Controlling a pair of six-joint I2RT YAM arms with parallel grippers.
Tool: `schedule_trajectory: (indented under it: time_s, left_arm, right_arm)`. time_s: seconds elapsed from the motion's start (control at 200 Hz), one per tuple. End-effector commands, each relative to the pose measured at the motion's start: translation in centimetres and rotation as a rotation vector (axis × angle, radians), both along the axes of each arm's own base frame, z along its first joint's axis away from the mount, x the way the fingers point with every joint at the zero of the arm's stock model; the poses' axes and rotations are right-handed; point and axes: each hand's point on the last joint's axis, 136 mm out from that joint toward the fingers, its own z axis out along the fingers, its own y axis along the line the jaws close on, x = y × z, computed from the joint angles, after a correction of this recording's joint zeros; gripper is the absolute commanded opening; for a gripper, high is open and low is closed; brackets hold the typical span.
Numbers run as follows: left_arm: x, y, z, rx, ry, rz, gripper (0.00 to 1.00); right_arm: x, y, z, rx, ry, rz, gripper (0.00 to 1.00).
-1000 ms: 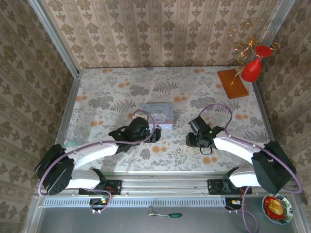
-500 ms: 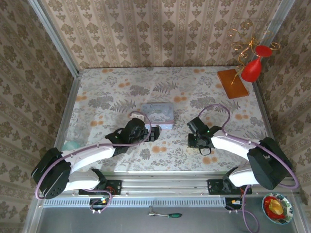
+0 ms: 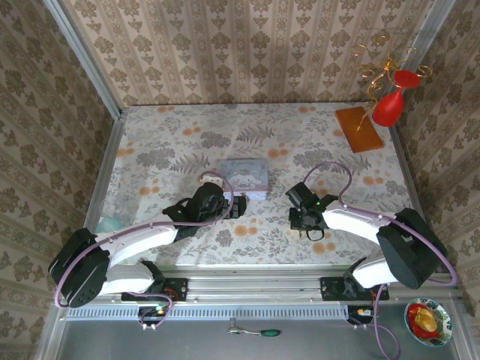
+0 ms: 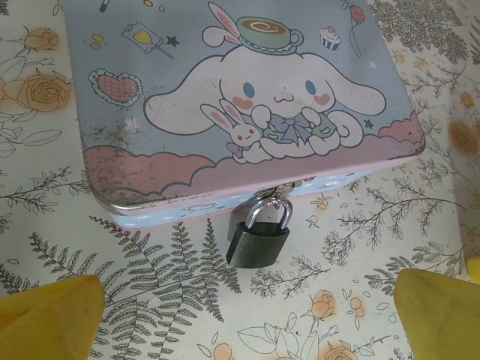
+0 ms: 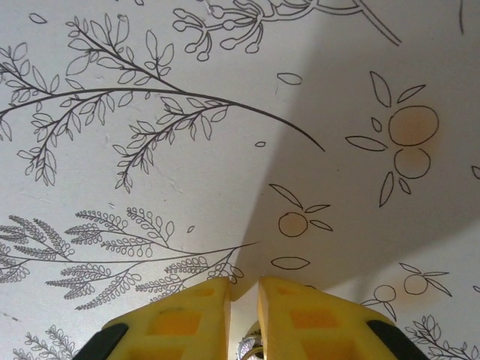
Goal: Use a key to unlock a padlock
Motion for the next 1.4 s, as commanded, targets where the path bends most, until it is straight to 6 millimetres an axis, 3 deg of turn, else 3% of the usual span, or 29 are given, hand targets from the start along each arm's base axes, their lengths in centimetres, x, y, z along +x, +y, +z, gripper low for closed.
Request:
schedule_trajectory:
  time_s: [0.0,0.095,0.28,0.35,0.54,0.77,1.075,1.395]
  left_arm:
    - [0.4,0.2,0.3,-0.018,-0.010,0.022,1.00]
    - [0.4,0.2,0.2,-0.018,-0.010,0.021,1.00]
    - [0.3,0.2,0.2,-0.014,-0.008,0.017,1.00]
    - [0.3,0.3,0.2,-0.011,-0.008,0.018,1.00]
    - [0.4,0.4,0.2,-0.011,-0.011,0.021,1.00]
    - [0.4,0.4,0.1,-0.009,-0.005,0.015,1.00]
    - [0.3,1.0,-0.1,-0.009,-0.002,0.029,1.00]
    - [0.5,1.2,-0.1,-0.008,0.000,0.032,1.00]
  right_arm:
    - [-1.1,-0.4,-1.0,-0.032,0.051,-0.010,0.17]
    - [-1.0,-0.5,-0.4,-0.027,0.037,-0.010,0.17]
    - [-0.9,-0.5,2.1,-0.033,0.002,0.042,0.28]
    - [-1.7,-0.9,2.4,-0.054,0.036,0.067,0.32]
    - [-2.9,-1.2,2.1,-0.095,0.085,0.105,0.35]
    - [-2.7,-1.0,1.2,-0.182,0.115,0.150,0.39]
    - [-2.0,-1.1,0.6,-0.266,0.128,0.175,0.35]
    - [-1.9,-1.2,0.4,-0.279,0.132,0.176,0.20]
